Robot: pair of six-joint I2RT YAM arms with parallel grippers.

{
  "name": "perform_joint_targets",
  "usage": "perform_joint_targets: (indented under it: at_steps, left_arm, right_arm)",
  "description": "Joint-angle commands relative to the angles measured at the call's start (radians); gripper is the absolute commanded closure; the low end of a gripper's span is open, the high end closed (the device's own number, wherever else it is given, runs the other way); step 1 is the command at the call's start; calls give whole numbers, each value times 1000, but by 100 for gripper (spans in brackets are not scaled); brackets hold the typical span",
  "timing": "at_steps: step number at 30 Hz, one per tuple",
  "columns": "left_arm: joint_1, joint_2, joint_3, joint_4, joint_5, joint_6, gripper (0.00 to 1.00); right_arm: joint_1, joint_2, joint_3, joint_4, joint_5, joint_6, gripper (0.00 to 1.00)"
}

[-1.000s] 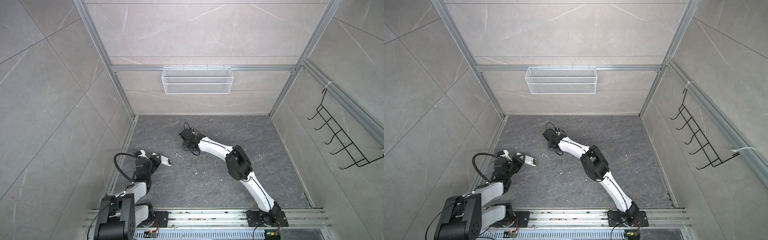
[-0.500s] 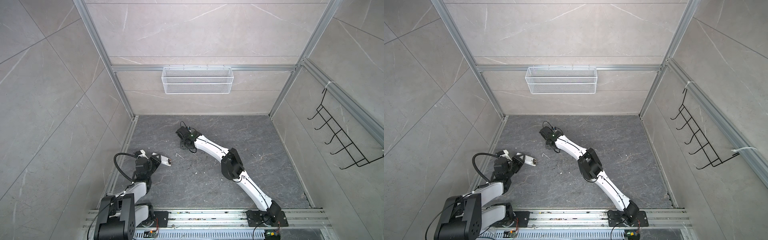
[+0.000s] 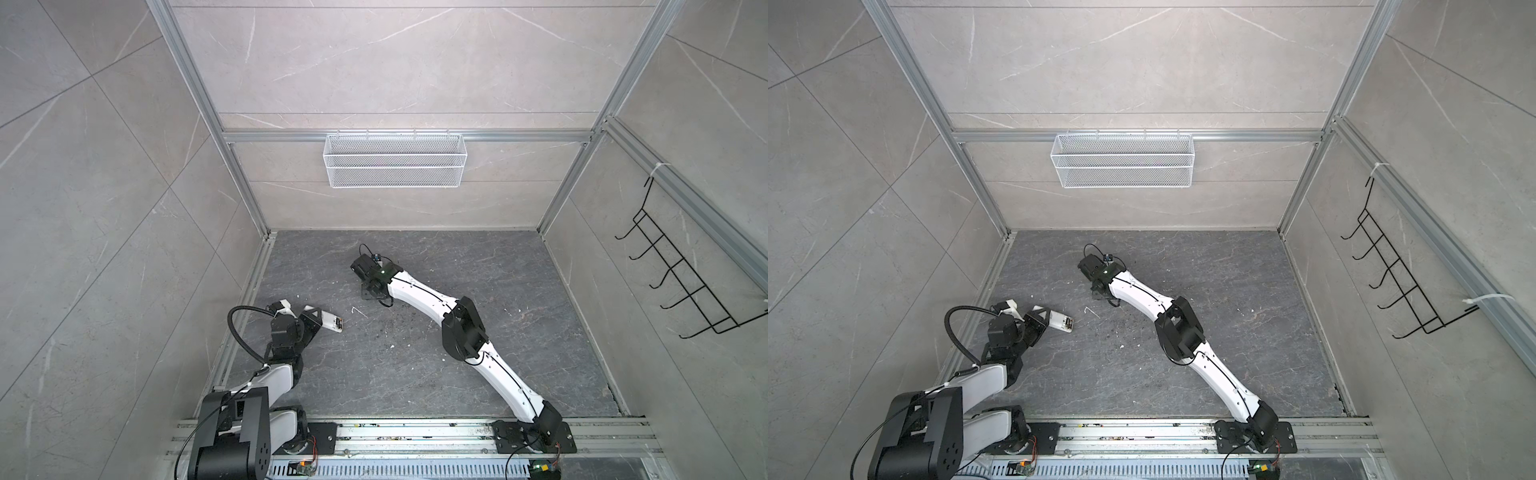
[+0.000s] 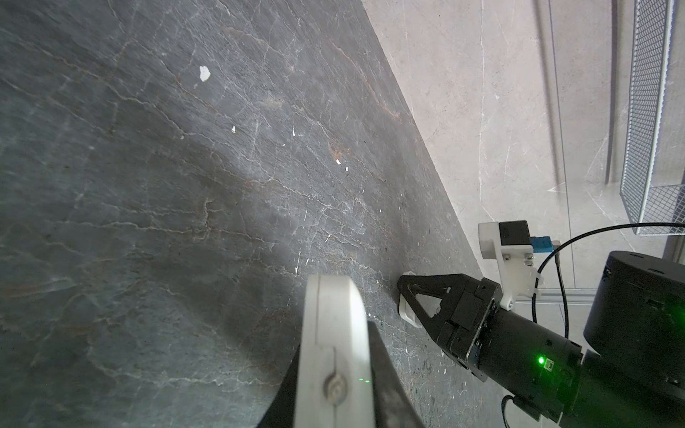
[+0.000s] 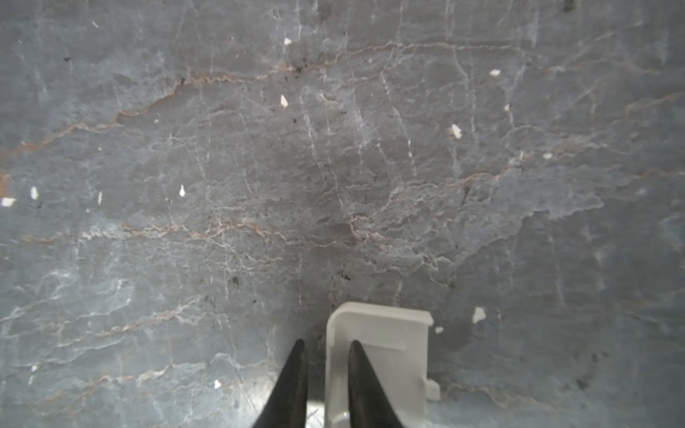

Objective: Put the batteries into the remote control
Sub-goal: 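Lower the right gripper and close its fingers on the white cover, then lift the cover with the right gripper toward the remote while the left gripper raises it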

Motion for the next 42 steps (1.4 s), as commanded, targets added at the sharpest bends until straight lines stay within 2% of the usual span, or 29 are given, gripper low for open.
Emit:
perform_joint_targets:
  at_steps: [1, 4, 10, 17, 22, 26, 29, 33, 36, 39, 42]
  left_arm:
    - [2, -11, 37, 52, 13, 13, 100]
    - [2, -13, 37, 52, 13, 13, 100]
    - [2, -13, 37, 51, 14, 13, 100]
    - [2, -18, 37, 50, 15, 19, 100]
    - [-23, 29, 39, 140, 62, 46, 100]
    - [-85, 122, 84, 292, 151, -66, 100]
    - [-135, 184, 183, 297, 243, -115, 100]
    - [-189, 249, 251, 378, 264, -211, 100]
    - [-203, 302, 285, 442, 256, -313, 100]
    - [-223, 381, 316, 600, 252, -415, 100]
    - [-234, 461, 373, 689, 272, -545, 100]
  right_arm:
    - [13, 17, 37, -67, 13, -1, 83]
    - [14, 21, 44, -74, 19, 0, 87]
    - [15, 21, 65, -89, 24, 12, 100]
    - [12, -8, 129, -124, 16, 69, 100]
    - [12, -119, 95, -146, 1, 93, 100]
    - [2, -310, -94, -72, -25, 91, 100]
    - [-23, -510, -345, 81, -73, 118, 100]
    - [-114, -773, -740, 373, -240, 211, 100]
    - [-175, -915, -955, 531, -346, 284, 100]
    - [-192, -1012, -1065, 596, -387, 303, 100]
    - [-205, -1094, -1145, 641, -413, 333, 100]
